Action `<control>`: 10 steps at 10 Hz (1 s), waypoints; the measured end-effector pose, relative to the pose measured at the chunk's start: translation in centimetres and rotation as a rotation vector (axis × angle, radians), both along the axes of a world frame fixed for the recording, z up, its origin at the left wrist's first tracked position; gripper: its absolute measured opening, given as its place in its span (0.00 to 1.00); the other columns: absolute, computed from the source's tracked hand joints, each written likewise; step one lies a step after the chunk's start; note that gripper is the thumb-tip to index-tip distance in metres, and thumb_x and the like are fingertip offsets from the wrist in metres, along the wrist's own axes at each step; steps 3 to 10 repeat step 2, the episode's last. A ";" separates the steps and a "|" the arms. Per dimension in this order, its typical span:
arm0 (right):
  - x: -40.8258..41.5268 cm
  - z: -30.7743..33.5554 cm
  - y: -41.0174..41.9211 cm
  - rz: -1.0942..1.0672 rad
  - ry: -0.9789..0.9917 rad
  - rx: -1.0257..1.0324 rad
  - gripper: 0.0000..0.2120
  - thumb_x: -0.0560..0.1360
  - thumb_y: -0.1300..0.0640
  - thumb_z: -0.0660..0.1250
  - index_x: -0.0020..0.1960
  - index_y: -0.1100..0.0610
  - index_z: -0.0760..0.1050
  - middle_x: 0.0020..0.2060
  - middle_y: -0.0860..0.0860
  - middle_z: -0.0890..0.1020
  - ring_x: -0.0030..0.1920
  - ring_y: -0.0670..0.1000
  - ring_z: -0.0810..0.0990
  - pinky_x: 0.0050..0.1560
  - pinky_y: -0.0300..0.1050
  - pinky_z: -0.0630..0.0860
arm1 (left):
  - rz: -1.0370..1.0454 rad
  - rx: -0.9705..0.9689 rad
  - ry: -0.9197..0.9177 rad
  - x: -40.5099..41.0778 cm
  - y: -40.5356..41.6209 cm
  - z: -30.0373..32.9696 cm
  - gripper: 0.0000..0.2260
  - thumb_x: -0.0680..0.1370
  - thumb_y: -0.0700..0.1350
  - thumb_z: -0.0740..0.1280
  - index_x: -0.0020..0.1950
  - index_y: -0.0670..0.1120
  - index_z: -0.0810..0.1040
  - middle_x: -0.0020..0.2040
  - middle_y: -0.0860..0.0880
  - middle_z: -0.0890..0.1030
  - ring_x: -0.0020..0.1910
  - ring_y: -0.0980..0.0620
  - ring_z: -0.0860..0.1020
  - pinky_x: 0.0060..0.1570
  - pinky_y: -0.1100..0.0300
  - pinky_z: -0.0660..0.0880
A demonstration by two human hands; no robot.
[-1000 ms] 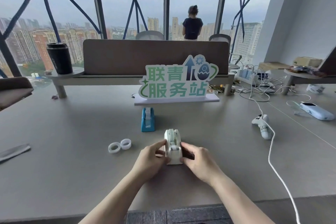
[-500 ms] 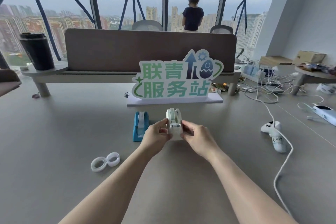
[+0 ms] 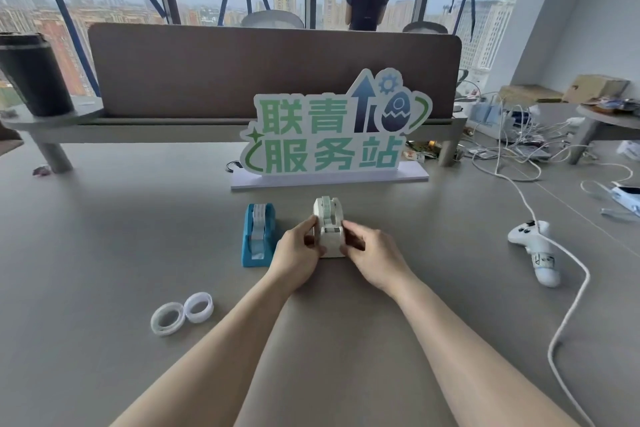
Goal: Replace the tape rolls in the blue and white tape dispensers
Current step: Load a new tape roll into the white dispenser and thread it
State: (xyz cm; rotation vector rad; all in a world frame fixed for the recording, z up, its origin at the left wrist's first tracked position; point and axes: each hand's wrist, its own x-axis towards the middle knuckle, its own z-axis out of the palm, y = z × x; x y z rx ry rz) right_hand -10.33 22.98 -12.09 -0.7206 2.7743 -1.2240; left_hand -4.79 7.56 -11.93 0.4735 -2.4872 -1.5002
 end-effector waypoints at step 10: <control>0.7 0.0 0.1 -0.001 -0.013 -0.012 0.26 0.75 0.56 0.68 0.72 0.52 0.68 0.65 0.52 0.79 0.66 0.52 0.77 0.66 0.48 0.72 | -0.065 -0.077 0.059 1.2 0.6 0.3 0.24 0.73 0.36 0.64 0.65 0.56 0.74 0.54 0.54 0.84 0.56 0.53 0.81 0.57 0.59 0.75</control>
